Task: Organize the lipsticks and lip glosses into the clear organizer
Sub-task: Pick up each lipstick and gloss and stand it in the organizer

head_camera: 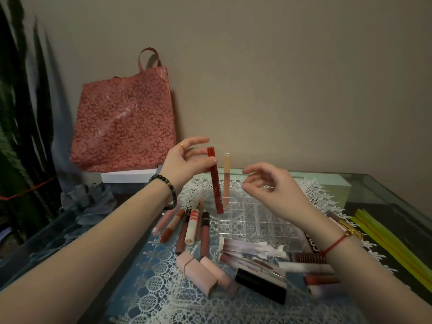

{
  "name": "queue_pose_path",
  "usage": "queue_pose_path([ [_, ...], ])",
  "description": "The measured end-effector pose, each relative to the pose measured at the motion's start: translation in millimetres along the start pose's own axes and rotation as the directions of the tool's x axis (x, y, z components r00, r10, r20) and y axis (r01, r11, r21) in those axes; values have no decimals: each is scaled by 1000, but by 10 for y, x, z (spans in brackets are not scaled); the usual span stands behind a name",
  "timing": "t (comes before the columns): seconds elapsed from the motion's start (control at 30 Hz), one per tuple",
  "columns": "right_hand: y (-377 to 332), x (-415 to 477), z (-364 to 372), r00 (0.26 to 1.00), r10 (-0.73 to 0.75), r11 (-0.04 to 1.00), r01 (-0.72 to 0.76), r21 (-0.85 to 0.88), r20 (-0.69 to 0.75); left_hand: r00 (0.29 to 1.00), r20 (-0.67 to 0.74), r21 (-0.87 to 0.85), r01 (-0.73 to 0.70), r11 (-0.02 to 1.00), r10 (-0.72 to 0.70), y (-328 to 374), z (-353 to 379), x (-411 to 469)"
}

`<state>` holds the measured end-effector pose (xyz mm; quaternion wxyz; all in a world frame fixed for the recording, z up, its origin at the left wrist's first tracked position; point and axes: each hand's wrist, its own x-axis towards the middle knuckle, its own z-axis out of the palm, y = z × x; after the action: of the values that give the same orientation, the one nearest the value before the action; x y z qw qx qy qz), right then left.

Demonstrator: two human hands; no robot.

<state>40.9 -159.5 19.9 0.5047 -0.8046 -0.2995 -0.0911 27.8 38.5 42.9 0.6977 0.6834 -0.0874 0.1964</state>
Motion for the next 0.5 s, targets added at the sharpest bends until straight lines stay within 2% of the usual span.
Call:
queue_pose_path([
  [0.23,-245,214,11,997,-71,996,71,56,-11,990,92,-30,-102,994,105,93,227,3],
  [0.5,-298,368,-41,990,-101,992,109,69,-102,980,74,-45,-182,982,185,127,373,107],
])
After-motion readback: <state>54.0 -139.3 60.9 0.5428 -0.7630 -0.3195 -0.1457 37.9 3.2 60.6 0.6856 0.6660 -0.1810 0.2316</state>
